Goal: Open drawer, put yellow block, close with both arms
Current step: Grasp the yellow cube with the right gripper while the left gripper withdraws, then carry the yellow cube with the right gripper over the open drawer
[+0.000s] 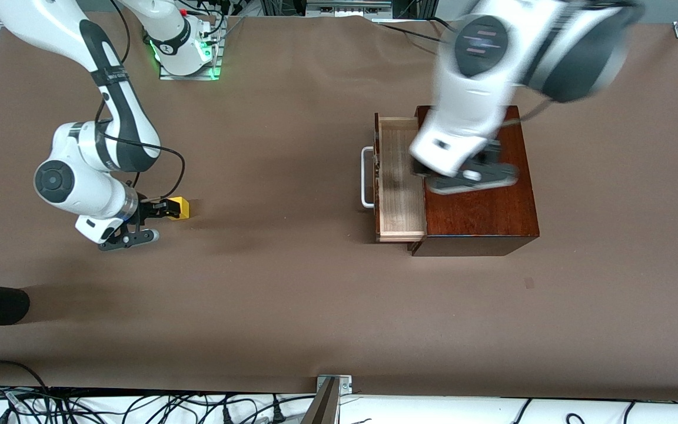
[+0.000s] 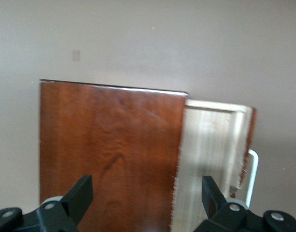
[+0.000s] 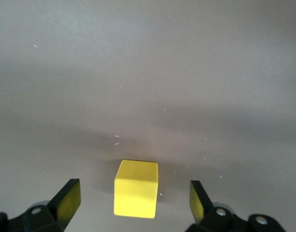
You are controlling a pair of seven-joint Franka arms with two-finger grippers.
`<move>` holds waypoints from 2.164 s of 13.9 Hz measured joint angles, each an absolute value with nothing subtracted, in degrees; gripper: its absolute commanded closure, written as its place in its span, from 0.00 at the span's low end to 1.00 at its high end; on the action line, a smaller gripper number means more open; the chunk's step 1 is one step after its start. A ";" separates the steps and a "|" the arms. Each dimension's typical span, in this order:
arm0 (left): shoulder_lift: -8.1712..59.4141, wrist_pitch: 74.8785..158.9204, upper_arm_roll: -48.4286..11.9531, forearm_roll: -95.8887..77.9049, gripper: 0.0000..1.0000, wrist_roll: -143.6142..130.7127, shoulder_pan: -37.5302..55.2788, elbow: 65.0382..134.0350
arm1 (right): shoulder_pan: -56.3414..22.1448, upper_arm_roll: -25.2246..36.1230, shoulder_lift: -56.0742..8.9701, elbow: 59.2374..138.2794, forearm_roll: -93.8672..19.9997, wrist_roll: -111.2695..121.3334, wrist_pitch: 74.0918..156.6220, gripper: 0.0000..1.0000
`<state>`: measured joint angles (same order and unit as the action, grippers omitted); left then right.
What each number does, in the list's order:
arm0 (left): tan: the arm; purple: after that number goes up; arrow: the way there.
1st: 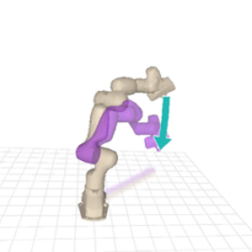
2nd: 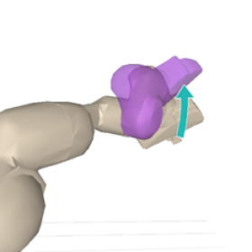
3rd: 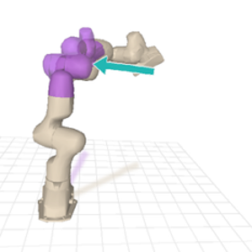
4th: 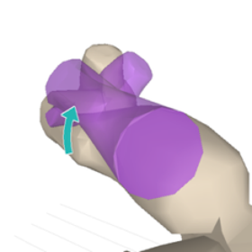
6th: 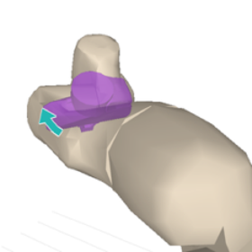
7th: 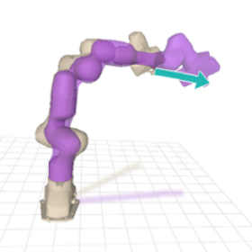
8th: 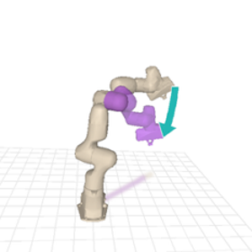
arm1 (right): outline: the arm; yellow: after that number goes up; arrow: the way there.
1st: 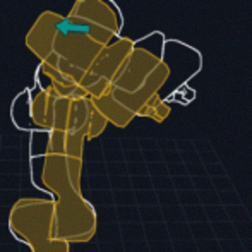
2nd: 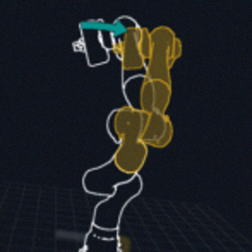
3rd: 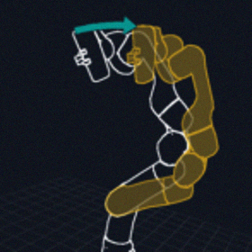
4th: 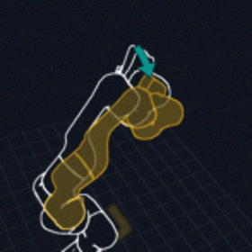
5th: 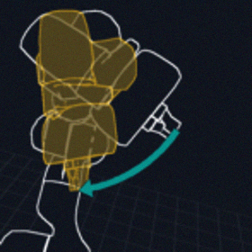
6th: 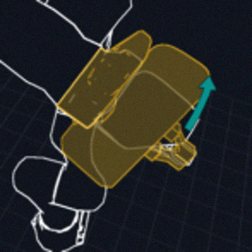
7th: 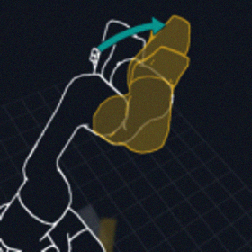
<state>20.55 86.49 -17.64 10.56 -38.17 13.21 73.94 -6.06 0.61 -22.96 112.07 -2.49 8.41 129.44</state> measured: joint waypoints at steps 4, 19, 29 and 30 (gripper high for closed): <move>15.85 86.40 -13.13 6.56 0.00 -20.55 7.01 76.32 | -6.04 0.69 -22.94 118.21 -2.50 8.38 137.04 0.00; -0.43 95.62 -1.95 2.61 0.00 -2.10 5.13 97.70 | -6.02 -0.04 -20.87 124.02 -2.82 8.41 146.04 1.00; 0.57 96.09 -1.38 2.62 0.00 -2.10 3.80 96.99 | -11.24 -11.97 -19.72 98.82 -2.81 11.75 123.82 1.00; 0.59 96.09 -1.37 2.62 0.00 -2.10 3.52 96.98 | -14.19 -12.32 -20.72 96.48 -2.74 11.90 123.21 1.00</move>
